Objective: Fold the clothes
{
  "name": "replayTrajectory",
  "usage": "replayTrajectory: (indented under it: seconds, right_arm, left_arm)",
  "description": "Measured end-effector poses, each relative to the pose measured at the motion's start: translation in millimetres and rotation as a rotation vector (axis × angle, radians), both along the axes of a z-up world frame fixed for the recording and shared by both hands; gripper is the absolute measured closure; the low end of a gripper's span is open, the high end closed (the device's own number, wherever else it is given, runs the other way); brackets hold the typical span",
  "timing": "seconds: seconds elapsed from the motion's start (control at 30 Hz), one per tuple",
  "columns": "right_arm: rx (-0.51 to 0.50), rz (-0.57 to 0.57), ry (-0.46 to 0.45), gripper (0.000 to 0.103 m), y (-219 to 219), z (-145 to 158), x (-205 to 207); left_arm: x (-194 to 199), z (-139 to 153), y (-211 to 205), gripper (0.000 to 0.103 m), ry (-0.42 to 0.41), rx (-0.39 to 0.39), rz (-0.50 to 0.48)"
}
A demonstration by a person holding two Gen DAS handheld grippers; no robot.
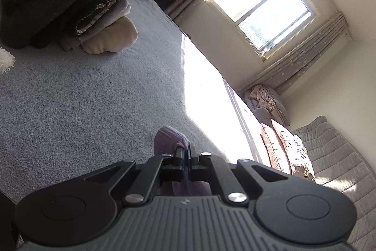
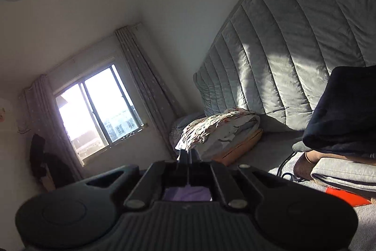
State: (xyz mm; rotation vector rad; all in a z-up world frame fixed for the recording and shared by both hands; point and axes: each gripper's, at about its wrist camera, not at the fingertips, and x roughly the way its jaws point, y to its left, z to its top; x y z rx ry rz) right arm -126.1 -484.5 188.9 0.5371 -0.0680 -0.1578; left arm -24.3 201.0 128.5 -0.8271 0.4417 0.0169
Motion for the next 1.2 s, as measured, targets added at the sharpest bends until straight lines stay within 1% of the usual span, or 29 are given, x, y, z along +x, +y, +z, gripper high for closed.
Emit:
replayTrajectory:
  seconds: [0.03, 0.1, 0.2, 0.33, 0.43, 0.53, 0.6, 0.67, 0.73, 0.83, 0.87, 0.9, 0.97, 1.03, 1.07, 1.1, 1.13, 1.17, 1.2]
  right_arm:
    - [0.011, -0.003, 0.021, 0.103, -2, -4, 2]
    - [0.05, -0.036, 0.118, 0.103, -13, -22, 7]
    - [0.109, -0.058, 0.196, 0.103, -32, -44, 2]
    - [0.081, -0.08, 0.255, 0.103, -46, -46, -8]
    - [0.095, -0.082, 0.269, 0.103, -50, -49, -14]
    - [0.08, -0.044, 0.222, 0.103, -41, -46, -15]
    - [0.046, -0.032, 0.233, 0.103, -31, -43, -4]
    - [0.03, -0.016, 0.277, 0.103, -20, -46, 17]
    - [0.066, 0.01, 0.33, 0.103, -14, -54, 47]
    - [0.098, 0.03, 0.383, 0.103, -4, -62, 91]
    - [0.095, 0.028, 0.382, 0.103, -1, -60, 98]
    - [0.101, 0.033, 0.341, 0.103, 0, -48, 99]
    - [0.116, 0.048, 0.245, 0.103, 3, -20, 99]
    - [0.085, 0.055, 0.13, 0.103, 5, 9, 82]
    - [0.053, 0.052, 0.087, 0.103, 6, 23, 71]
    - [0.017, 0.05, 0.056, 0.103, 7, 34, 55]
    - [-0.001, 0.053, 0.045, 0.103, 5, 37, 43]
    - [-0.015, 0.055, 0.049, 0.103, 3, 36, 31]
    - [-0.034, 0.054, 0.084, 0.103, -1, 29, 17]
  left_arm:
    - [-1, -1, -1, 0.101, 0.009, 0.004, -0.008]
    - [-4, -3, -3, 0.101, 0.028, 0.011, -0.023]
    - [-9, -6, -3, 0.101, 0.046, 0.026, -0.047]
    - [-16, -11, -3, 0.101, 0.071, 0.047, -0.079]
    - [-18, -13, -2, 0.101, 0.078, 0.049, -0.095]
    - [-9, -13, -4, 0.101, 0.083, 0.052, -0.089]
    - [-1, -13, -6, 0.101, 0.091, 0.06, -0.08]
    - [8, -14, -8, 0.101, 0.102, 0.054, -0.073]
    - [24, -16, -11, 0.101, 0.121, 0.06, -0.065]
    - [40, -15, -13, 0.101, 0.103, 0.058, -0.054]
    - [41, -11, -12, 0.102, 0.08, 0.044, -0.056]
    - [42, -7, -11, 0.102, 0.056, 0.03, -0.058]
    - [33, 7, -6, 0.102, -0.031, 0.023, -0.063]
    - [21, 15, -1, 0.101, -0.079, 0.029, -0.061]
    - [16, 18, 2, 0.101, -0.098, 0.031, -0.061]
    - [11, 17, 3, 0.101, -0.074, 0.028, -0.069]
    - [7, 15, 5, 0.101, -0.05, 0.026, -0.078]
    - [3, 13, 6, 0.101, -0.025, 0.024, -0.087]
    - [-1, 10, 6, 0.101, 0.012, 0.034, -0.099]
